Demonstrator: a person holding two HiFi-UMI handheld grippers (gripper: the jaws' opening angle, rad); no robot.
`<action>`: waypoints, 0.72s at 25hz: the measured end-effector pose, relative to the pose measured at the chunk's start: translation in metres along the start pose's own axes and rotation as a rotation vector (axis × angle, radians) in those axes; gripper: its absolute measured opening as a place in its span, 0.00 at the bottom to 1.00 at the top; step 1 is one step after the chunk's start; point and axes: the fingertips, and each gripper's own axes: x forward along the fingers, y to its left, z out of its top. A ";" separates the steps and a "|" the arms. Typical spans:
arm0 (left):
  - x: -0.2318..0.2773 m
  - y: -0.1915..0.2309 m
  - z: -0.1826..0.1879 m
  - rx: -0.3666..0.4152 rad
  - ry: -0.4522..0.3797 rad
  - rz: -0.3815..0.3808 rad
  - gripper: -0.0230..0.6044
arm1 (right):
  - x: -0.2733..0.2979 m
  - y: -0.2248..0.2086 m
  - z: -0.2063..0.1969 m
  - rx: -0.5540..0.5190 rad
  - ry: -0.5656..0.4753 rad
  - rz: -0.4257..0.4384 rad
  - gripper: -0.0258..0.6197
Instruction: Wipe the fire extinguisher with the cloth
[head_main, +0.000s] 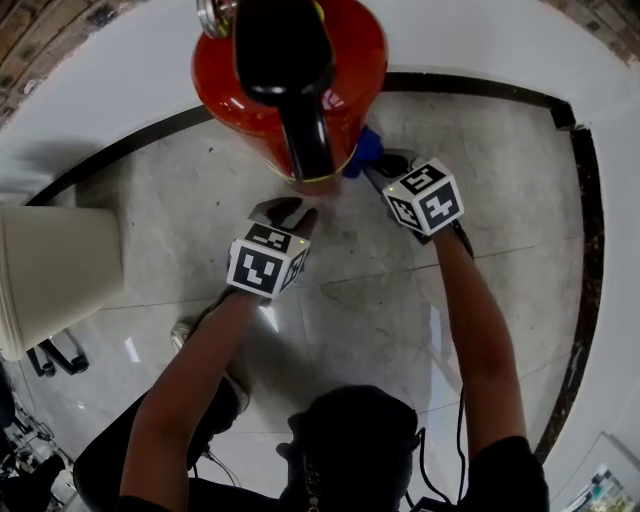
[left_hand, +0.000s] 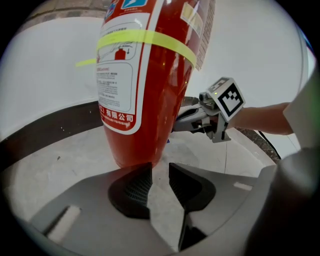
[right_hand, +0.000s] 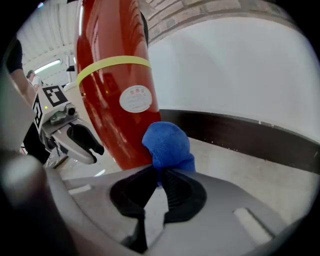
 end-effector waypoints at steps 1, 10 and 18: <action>0.000 0.000 0.000 -0.002 -0.001 -0.002 0.22 | -0.003 0.006 -0.003 -0.003 0.005 0.008 0.09; 0.007 -0.011 -0.004 0.000 -0.016 -0.044 0.22 | -0.015 0.064 -0.027 -0.095 0.069 0.117 0.09; -0.001 -0.016 -0.007 0.036 -0.022 -0.094 0.31 | -0.003 0.114 -0.036 -0.271 0.145 0.276 0.09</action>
